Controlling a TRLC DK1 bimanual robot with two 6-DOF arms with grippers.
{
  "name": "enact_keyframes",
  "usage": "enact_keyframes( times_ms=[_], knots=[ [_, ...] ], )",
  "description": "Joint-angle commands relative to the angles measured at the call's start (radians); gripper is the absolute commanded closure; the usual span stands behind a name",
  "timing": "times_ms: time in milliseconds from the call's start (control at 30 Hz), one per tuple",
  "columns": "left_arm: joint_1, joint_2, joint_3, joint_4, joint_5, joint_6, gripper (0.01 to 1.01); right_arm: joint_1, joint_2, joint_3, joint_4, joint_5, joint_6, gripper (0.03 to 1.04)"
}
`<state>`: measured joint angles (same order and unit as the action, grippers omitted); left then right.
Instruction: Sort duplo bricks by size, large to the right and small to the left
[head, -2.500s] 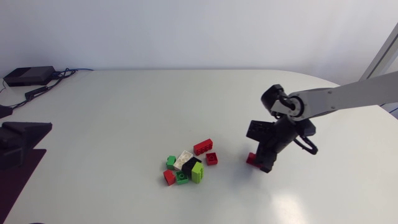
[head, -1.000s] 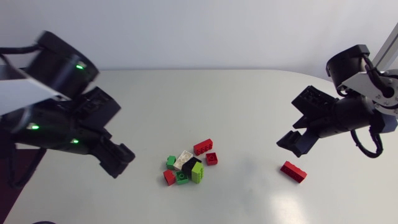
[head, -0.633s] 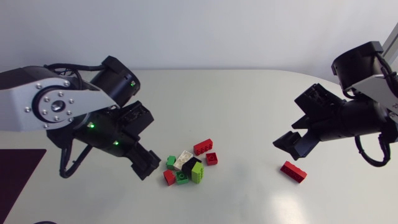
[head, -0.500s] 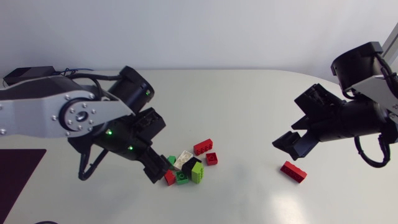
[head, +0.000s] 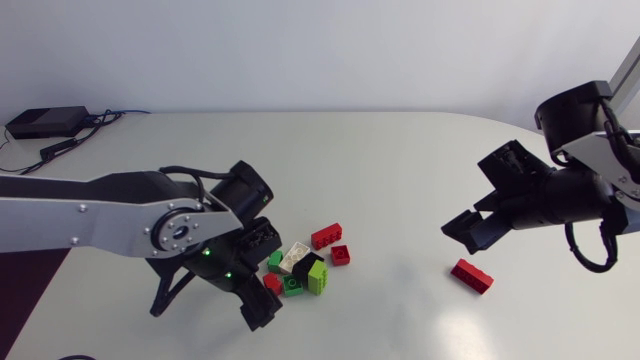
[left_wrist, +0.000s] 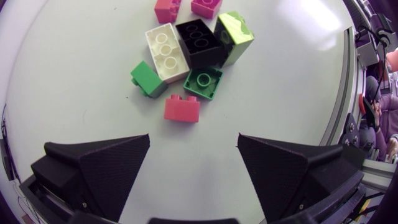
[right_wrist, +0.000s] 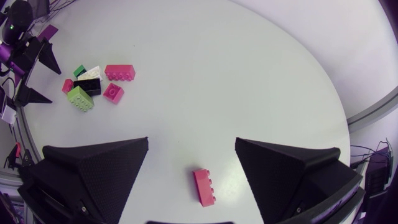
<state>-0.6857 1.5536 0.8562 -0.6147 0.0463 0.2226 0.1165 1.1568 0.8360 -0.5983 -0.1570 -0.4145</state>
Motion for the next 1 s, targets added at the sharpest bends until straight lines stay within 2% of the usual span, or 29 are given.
enact_keyframes(
  times_ms=[0, 300, 733, 800, 833, 933, 967],
  knots=[
    [-0.018, 0.068, 0.006, 0.013, 0.006, 0.032, 0.046, -0.008, 0.015, -0.029, 0.009, -0.003, 0.017, 0.06],
    [-0.018, 0.134, 0.055, 0.032, 0.006, 0.057, 0.046, -0.034, 0.015, -0.034, 0.011, -0.006, 0.003, 0.06],
    [0.04, 0.218, 0.116, 0.058, 0.0, 0.092, 0.062, -0.061, 0.015, -0.057, 0.012, -0.016, -0.012, 0.06],
    [0.049, 0.221, 0.119, 0.058, 0.0, 0.098, 0.148, -0.066, 0.015, -0.063, 0.015, -0.022, -0.014, 0.06],
    [0.051, 0.221, 0.119, 0.058, 0.0, 0.104, 0.226, -0.067, 0.014, -0.067, 0.02, -0.022, -0.014, 0.06],
    [0.057, 0.22, 0.119, 0.058, 0.0, 0.106, 0.62, -0.074, 0.011, -0.075, 0.025, -0.024, -0.017, 0.06],
    [0.058, 0.22, 0.121, 0.058, 0.0, 0.106, 0.718, -0.075, 0.011, -0.075, 0.025, -0.024, -0.017, 0.06]
  ],
)
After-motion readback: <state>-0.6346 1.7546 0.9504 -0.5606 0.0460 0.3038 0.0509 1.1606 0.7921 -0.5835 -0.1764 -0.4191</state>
